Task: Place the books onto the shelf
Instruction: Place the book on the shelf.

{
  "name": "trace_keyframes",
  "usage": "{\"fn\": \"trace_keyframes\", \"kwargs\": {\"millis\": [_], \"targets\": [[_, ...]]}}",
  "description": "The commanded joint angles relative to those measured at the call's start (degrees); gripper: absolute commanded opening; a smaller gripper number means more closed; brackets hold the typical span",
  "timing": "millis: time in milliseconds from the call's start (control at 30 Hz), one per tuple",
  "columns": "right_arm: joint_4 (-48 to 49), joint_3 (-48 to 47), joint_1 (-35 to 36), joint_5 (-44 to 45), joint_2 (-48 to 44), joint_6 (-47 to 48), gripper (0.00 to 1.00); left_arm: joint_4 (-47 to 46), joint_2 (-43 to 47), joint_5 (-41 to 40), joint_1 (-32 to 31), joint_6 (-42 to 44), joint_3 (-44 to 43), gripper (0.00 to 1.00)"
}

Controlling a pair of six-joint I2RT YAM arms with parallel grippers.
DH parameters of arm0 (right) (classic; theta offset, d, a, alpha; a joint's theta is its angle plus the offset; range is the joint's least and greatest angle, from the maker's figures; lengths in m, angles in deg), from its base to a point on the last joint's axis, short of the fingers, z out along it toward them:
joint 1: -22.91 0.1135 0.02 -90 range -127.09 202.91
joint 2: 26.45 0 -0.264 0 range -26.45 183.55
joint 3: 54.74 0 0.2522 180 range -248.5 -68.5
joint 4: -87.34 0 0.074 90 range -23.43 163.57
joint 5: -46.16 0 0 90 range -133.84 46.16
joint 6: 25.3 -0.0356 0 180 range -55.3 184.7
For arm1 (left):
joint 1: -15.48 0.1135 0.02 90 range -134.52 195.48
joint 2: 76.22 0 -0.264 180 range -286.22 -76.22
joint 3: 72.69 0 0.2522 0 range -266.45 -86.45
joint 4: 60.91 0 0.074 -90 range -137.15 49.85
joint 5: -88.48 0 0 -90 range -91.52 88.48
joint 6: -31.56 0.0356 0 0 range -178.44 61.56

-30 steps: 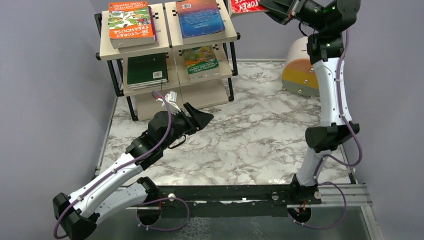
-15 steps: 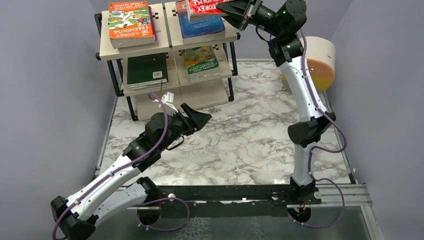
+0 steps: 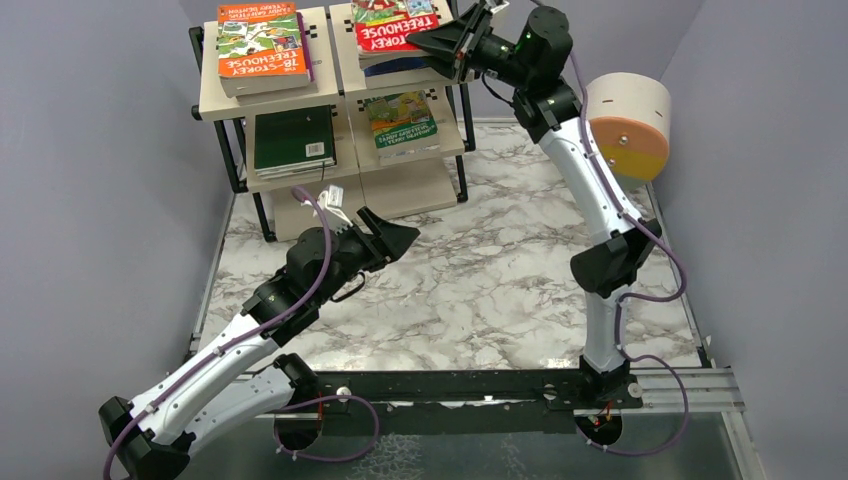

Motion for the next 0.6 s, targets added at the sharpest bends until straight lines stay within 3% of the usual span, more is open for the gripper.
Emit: {"fn": "trace_keyframes", "kwargs": {"millis": [0,567], "targets": [[-2.0,2.0,1.1,2.9,-3.7,3.4,0.01,1.0,1.1,-1.6,-0.3,1.2,0.7,0.54],[-4.5,16.7,1.2,3.9,-13.0,5.0,0.01,1.3,2.2,-2.3,-0.3,0.6,1.6,0.54]]}}
